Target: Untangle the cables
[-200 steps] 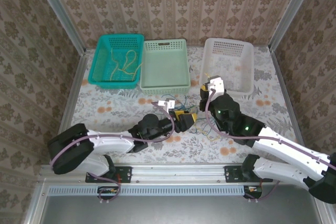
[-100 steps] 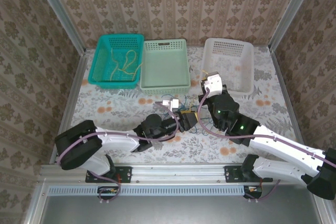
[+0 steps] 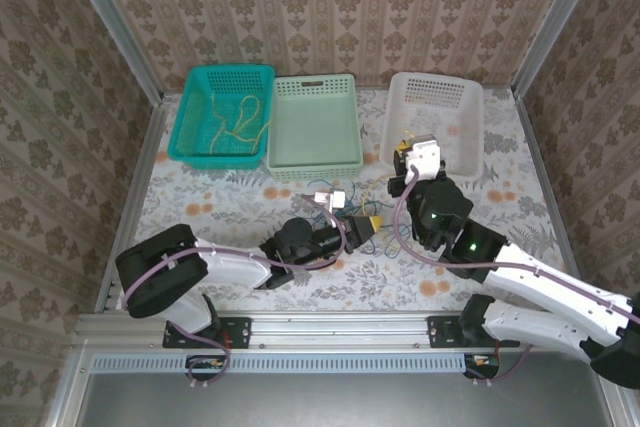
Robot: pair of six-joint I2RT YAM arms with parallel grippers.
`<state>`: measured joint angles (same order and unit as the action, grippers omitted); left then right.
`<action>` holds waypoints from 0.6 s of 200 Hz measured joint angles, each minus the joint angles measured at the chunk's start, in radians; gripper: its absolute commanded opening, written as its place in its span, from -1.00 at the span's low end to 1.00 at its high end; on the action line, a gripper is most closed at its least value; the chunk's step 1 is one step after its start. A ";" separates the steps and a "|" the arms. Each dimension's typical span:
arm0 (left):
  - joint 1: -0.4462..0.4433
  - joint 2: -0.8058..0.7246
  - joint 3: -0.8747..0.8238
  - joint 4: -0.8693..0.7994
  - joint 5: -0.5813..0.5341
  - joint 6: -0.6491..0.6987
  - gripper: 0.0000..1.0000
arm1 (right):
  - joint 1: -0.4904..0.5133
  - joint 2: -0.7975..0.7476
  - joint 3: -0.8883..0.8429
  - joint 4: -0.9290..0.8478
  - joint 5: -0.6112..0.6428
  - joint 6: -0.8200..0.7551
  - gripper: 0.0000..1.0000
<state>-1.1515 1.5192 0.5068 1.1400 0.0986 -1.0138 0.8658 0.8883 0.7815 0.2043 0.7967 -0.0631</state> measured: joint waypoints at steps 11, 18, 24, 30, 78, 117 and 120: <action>0.000 -0.025 0.000 -0.027 0.004 0.012 -1.00 | -0.030 -0.018 0.000 -0.028 -0.013 0.031 -1.00; 0.000 -0.049 0.000 -0.060 0.005 0.024 -1.00 | -0.056 -0.029 0.003 -0.055 -0.027 0.055 -1.00; 0.000 -0.071 0.000 -0.091 0.007 0.034 -1.00 | -0.079 -0.036 0.005 -0.079 -0.042 0.075 -1.00; 0.000 -0.097 0.002 -0.131 0.007 0.047 -1.00 | -0.102 -0.041 0.010 -0.104 -0.057 0.095 -1.00; -0.016 -0.281 0.173 -0.691 -0.005 0.274 -1.00 | -0.270 -0.048 0.080 -0.309 -0.252 0.235 -1.00; -0.045 -0.296 0.309 -1.061 -0.022 0.476 -1.00 | -0.327 -0.021 0.130 -0.389 -0.389 0.303 -1.00; -0.048 -0.295 0.314 -1.085 -0.027 0.491 -1.00 | -0.335 -0.019 0.133 -0.397 -0.402 0.310 -1.00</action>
<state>-1.1992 1.2240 0.8211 0.0547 0.0719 -0.5228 0.5312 0.8692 0.9146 -0.1928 0.3950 0.2470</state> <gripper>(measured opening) 0.046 0.071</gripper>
